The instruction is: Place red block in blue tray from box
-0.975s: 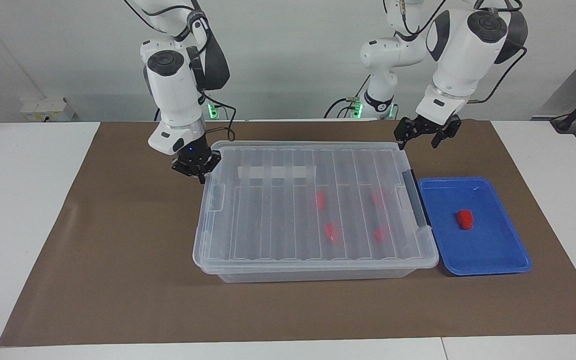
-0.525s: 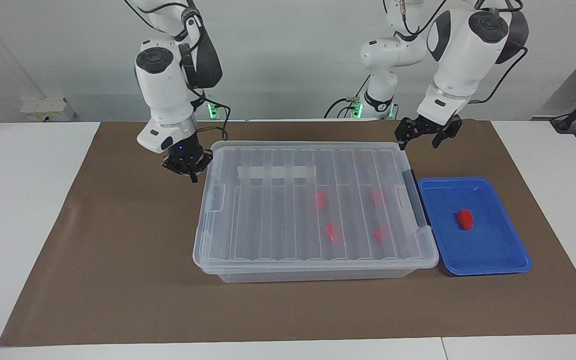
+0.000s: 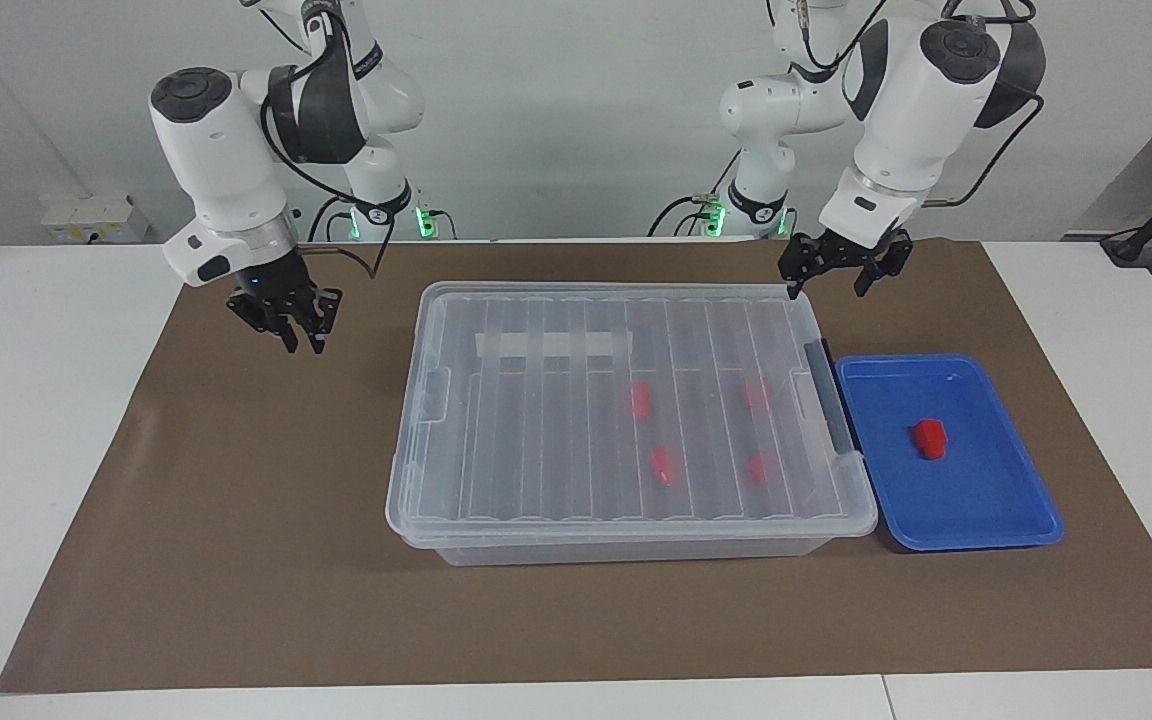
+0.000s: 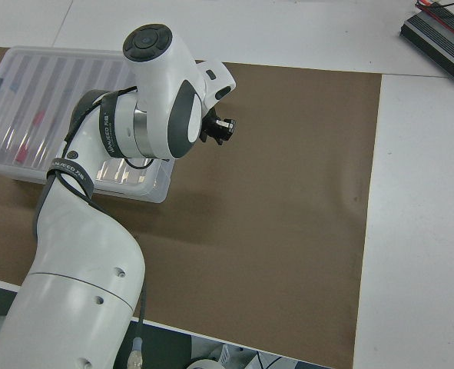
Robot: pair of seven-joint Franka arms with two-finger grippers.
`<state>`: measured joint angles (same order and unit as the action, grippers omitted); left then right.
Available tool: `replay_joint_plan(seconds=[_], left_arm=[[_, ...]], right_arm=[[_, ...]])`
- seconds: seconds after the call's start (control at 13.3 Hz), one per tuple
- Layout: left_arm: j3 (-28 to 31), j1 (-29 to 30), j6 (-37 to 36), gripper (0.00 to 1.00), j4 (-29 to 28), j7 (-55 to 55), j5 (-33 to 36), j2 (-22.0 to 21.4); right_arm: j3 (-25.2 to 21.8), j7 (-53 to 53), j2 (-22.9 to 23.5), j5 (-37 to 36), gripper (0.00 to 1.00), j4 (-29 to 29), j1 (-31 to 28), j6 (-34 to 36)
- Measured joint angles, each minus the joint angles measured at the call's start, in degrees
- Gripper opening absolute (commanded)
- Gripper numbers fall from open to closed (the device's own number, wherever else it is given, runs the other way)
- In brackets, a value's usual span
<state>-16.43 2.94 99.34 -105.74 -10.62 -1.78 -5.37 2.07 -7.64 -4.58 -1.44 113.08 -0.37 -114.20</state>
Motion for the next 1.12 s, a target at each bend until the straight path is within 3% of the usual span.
replay_joint_plan(seconds=[0.22,0.67,1.12], left_arm=[[0.4,0.0,0.0,1.00,0.0,0.0,0.0,0.0],[0.8,0.0,0.1,1.00,0.5,0.0,0.0,-0.2],[1.3,2.5,1.9,1.00,0.3,0.5,0.0,-0.2]], right_arm=[[-0.1,-0.2,0.2,0.0,1.00,-5.0,-1.8,5.0],[-0.1,-2.0,4.8,0.0,0.97,-21.3,-2.1,19.2],[0.2,-3.6,6.2,0.0,1.00,-23.4,-2.1,21.8]])
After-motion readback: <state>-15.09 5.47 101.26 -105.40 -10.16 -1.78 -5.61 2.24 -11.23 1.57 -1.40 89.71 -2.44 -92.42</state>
